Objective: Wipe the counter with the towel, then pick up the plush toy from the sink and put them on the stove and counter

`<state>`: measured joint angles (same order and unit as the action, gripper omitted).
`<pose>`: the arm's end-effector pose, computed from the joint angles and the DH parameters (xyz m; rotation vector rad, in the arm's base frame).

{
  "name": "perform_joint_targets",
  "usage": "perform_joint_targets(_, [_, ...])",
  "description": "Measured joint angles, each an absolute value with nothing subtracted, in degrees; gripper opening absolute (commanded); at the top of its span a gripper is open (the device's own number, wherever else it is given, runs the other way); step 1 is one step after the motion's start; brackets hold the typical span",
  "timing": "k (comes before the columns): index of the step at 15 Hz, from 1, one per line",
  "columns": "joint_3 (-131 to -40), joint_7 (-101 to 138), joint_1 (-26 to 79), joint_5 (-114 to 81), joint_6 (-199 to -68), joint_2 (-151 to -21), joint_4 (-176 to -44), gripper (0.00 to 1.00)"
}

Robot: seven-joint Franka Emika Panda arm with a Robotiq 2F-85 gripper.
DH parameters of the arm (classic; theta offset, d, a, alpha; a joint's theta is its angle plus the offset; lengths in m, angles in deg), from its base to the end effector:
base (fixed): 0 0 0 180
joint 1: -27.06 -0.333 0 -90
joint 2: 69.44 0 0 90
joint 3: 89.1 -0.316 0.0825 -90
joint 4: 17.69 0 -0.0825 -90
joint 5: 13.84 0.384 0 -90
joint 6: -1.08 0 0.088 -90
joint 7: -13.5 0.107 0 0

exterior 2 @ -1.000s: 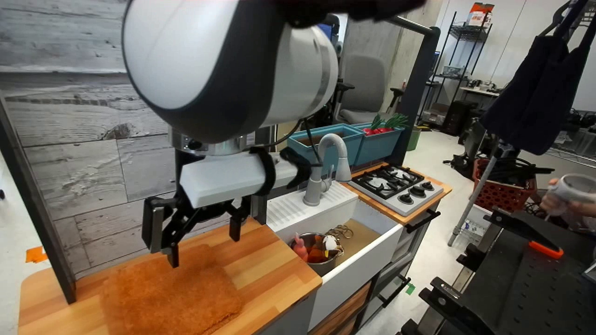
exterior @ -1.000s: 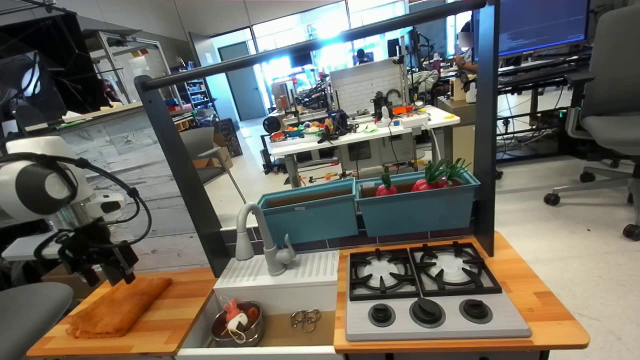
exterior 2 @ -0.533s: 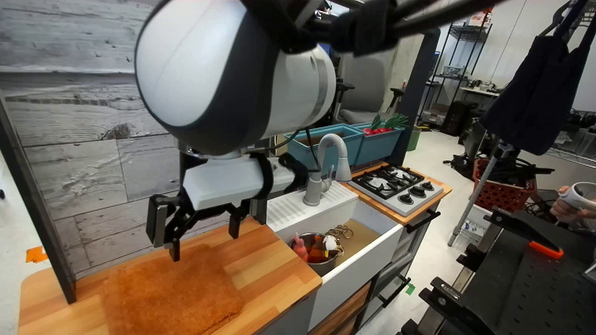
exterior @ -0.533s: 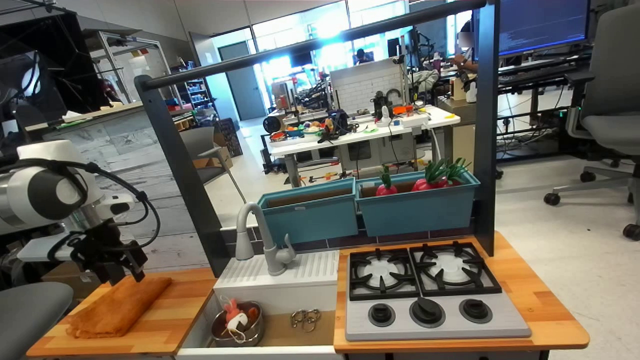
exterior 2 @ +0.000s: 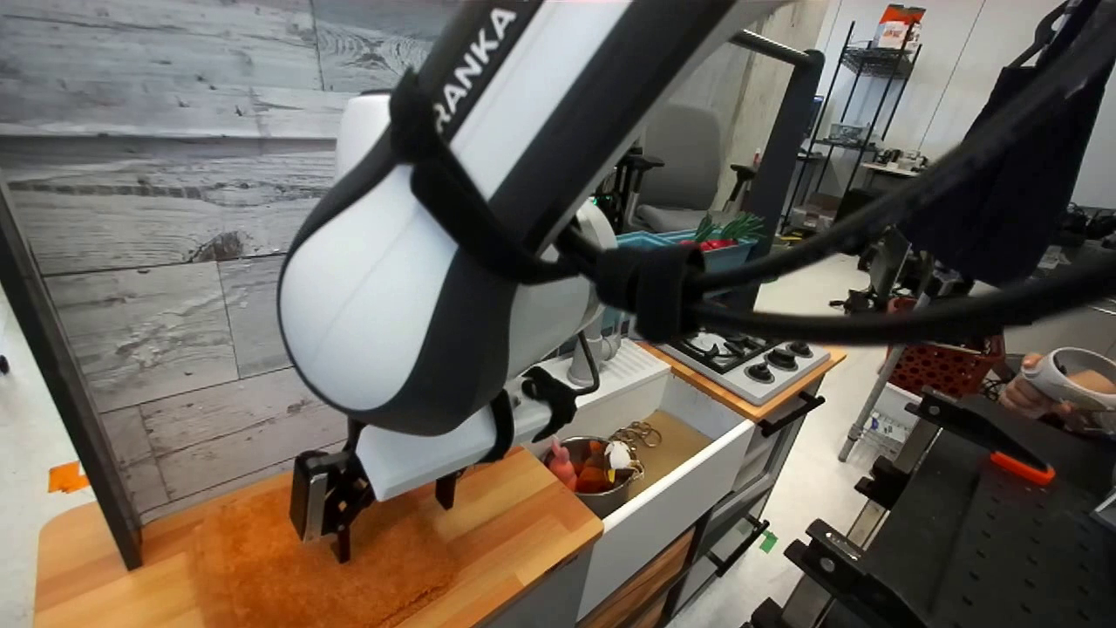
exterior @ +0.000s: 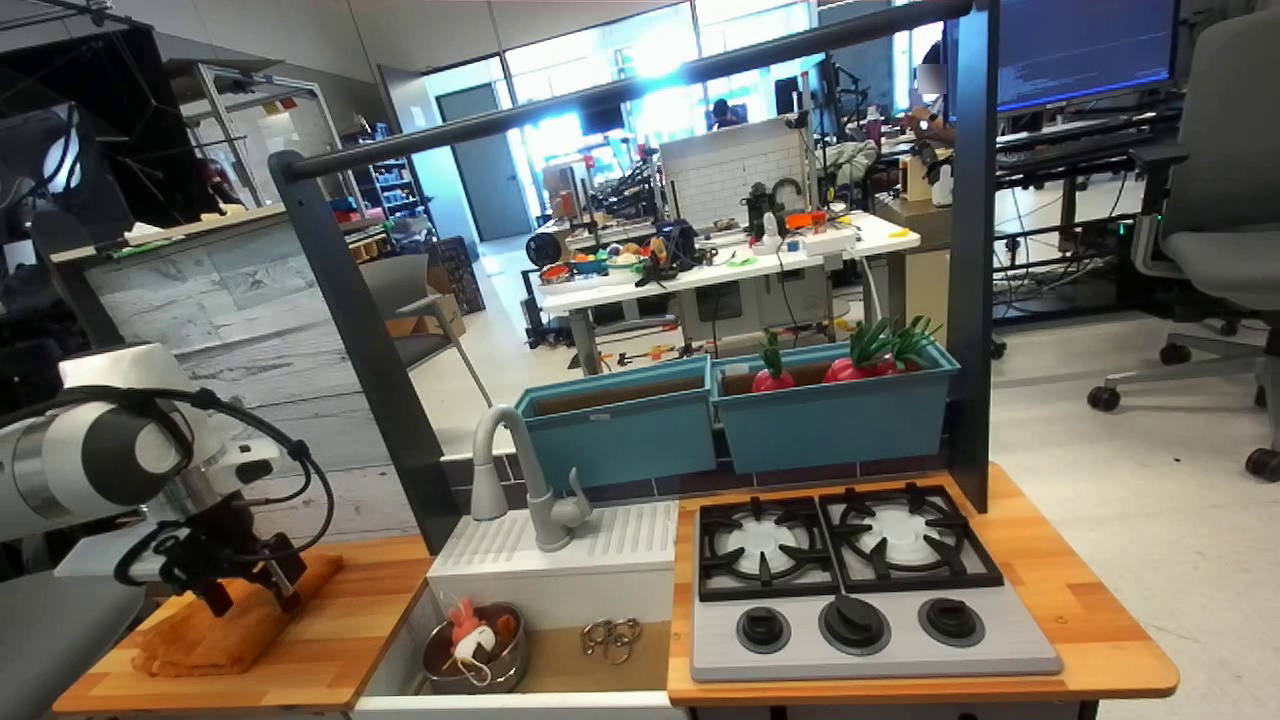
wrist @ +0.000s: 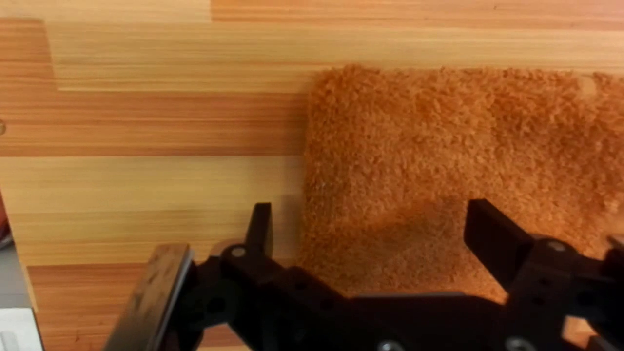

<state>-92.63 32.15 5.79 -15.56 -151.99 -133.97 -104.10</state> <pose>0.6115 0.2782 -0.0038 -3.0852 -0.1508 -0.0331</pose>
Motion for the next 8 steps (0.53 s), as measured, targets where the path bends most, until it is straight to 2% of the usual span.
perform_joint_targets(8, [-90.28, 33.63, 0.6, -15.65, -150.83, -136.12, -96.62, 1.0])
